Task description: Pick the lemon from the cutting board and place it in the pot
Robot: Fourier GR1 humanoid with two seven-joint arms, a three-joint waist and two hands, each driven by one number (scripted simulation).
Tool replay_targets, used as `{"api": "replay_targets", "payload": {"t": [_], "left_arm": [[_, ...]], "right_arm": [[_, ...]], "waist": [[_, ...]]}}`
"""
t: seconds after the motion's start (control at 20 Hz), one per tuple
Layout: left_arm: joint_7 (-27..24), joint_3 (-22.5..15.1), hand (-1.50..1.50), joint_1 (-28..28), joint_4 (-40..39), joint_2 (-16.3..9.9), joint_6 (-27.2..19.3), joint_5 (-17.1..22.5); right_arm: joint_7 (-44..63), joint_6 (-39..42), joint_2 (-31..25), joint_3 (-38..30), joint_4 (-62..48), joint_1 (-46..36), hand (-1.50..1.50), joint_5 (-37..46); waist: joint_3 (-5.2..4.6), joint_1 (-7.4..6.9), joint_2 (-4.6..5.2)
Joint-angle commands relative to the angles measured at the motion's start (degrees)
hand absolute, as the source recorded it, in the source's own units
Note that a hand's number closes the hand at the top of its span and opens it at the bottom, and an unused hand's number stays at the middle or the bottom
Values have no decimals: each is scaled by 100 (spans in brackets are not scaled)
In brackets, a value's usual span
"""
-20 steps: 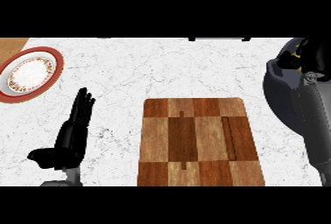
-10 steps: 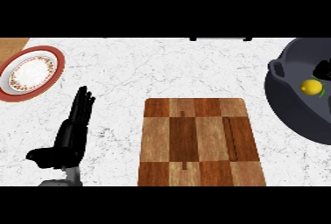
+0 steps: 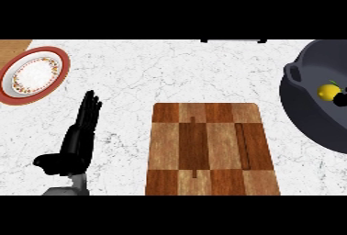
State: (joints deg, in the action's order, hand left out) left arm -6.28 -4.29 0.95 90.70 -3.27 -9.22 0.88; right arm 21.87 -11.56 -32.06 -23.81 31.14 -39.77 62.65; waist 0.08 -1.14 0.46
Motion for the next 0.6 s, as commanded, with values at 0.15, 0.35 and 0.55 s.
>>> {"api": "replay_targets", "payload": {"t": [0.15, 0.35, 0.55], "left_arm": [[-42, -45, 0, -137, 32, 56, 10, -16], [-228, -52, 0, -255, 38, 59, 36, -19], [-192, 40, 0, -284, -25, 47, 13, 26]], "right_arm": [[-1262, -250, -28, -601, -804, 95, -150, -783], [-1991, -875, 117, -1290, -263, -31, -150, -1607], [-2844, -973, 77, -2097, 117, -103, -150, -2634]], "waist": [[9, -12, 7], [14, 58, -22], [17, 131, -38]]}}
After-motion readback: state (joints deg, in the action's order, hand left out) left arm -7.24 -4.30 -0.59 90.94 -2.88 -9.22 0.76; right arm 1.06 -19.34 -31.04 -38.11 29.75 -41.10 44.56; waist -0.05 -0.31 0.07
